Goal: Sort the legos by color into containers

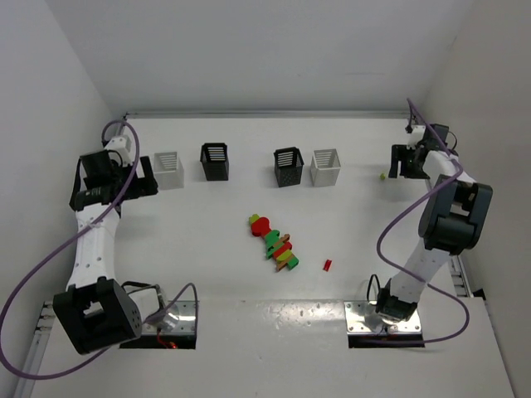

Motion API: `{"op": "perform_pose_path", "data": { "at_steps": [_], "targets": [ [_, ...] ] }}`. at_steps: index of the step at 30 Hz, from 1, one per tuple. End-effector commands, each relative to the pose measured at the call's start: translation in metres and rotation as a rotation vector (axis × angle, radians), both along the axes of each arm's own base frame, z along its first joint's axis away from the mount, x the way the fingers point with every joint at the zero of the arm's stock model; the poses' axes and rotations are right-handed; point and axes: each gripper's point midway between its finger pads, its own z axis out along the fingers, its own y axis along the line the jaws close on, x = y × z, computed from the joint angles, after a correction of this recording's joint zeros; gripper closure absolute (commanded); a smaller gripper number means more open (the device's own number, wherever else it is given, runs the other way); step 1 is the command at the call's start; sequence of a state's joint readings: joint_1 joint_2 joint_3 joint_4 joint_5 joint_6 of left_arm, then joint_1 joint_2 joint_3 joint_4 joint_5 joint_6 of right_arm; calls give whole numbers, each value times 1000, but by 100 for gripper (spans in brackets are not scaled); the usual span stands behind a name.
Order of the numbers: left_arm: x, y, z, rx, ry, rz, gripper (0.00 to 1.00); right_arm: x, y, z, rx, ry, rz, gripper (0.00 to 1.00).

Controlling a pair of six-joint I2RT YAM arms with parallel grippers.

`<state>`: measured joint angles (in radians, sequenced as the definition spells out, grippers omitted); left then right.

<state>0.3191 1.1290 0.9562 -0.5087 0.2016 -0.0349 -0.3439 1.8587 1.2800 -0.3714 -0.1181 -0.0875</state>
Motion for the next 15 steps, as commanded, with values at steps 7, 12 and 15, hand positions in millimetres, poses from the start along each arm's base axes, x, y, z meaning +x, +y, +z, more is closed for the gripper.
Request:
{"op": "perform_pose_path", "data": {
  "at_steps": [7,12,15],
  "targets": [
    [2,-7,5,21,-23,-125,0,22,8,-15,66,51,92,52],
    [3,-13,4,-27,-26,-172,0,27,10,-27,95,74,102,52],
    [3,-15,5,-32,-28,-179,0,35,14,-24,100,64,117,33]
  ]
}}
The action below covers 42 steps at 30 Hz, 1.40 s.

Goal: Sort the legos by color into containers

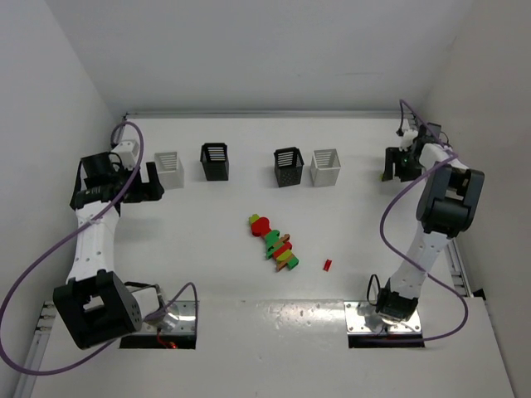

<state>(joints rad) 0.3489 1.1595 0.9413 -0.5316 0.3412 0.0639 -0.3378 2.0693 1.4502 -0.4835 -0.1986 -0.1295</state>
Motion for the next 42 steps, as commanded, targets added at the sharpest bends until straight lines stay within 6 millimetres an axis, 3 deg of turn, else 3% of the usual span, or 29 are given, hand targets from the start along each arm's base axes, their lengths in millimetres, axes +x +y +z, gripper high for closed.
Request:
{"op": "perform_pose_path", "data": {
  "at_steps": [1,7,17,23,37,38,41,42],
  "targets": [
    [8,1,21,-1,-70,-31,0,21,3,15,12,-52,32,31],
    [9,3,13,-18,-44,-28,0,22,7,4,43,-23,41,30],
    [12,4,11,-28,-36,-22,0,32,12,-23,31,23,45,46],
    [12,4,11,-28,-36,-22,0,35,16,-27,5,30,53,53],
    [12,2,12,-35,-39,-30,0,6,23,-50,-33,88,79,68],
    [12,2,12,-35,-39,-30,0,8,23,-45,-36,78,79,82],
    [12,3,14,-26,-45,-24,0,8,27,-41,-16,72,88,100],
    [12,3,14,-26,-45,-24,0,10,28,-33,-13,53,92,100]
  ]
}}
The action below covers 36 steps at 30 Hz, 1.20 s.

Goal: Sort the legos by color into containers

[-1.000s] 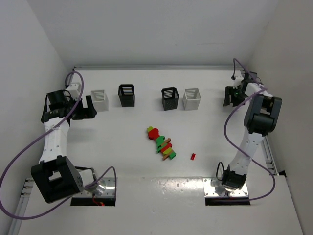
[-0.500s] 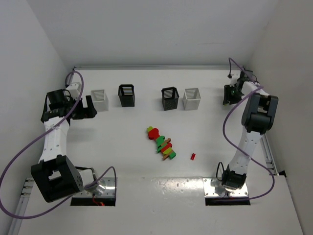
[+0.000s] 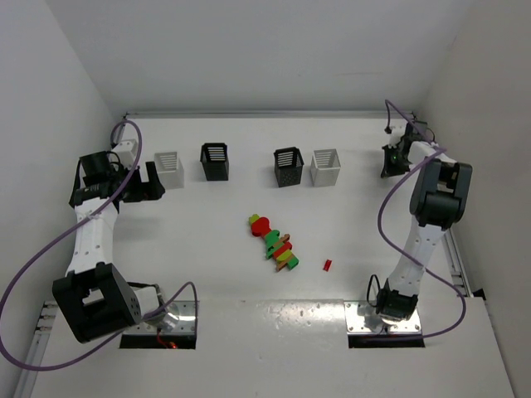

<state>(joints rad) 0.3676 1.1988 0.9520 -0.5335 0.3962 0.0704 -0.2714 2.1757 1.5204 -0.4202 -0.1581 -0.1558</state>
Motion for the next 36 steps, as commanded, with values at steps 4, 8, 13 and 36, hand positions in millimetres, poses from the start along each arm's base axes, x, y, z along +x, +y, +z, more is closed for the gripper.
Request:
{"op": "perform_pose_path", "data": {
  "at_steps": [4,8,13,36],
  "targets": [
    [6,4,19,15,-60,3,0,-23,32,24,96,26,61,100],
    [6,4,22,19,-70,2,0,-22,61,97,162,-105,124,100],
    [5,6,22,28,-75,-9,0,-26,117,181,252,-247,238,100],
    [3,12,36,72,-96,13,0,9,232,186,206,-201,307,94]
  ]
}}
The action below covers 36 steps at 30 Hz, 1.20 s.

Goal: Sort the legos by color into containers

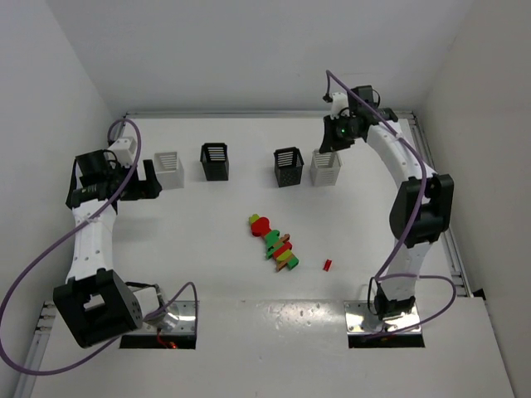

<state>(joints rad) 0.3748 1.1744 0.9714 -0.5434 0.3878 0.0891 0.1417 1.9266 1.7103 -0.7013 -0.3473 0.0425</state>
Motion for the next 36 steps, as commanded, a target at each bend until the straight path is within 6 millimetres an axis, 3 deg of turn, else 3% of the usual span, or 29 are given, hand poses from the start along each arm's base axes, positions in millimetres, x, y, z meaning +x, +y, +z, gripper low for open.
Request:
{"op": "perform_pose_path", "data": {
  "at_steps": [1,5,12,15,20,23,28,36],
  "targets": [
    [1,9,18,51,-54,12,0,17,0,25,-39,-83,-49,93],
    [1,11,18,56,-52,19,0,18,-4,13,-85,-61,-71,82],
    [4,11,23,56,-68,25,0,22,-1,7,-116,-67,-78,74],
    [4,10,24,50,-70,18,0,23,-3,7,-123,-68,-83,60],
    [5,10,27,54,-79,18,0,21,-4,3,-132,-61,-88,57],
    [5,10,27,54,-79,18,0,19,-7,12,-137,-72,-95,57],
    [5,10,27,54,-79,18,0,9,-15,9,-176,-86,-94,60],
    [5,8,21,34,-63,16,0,4,-22,2,-210,-89,-96,82]
  ]
}}
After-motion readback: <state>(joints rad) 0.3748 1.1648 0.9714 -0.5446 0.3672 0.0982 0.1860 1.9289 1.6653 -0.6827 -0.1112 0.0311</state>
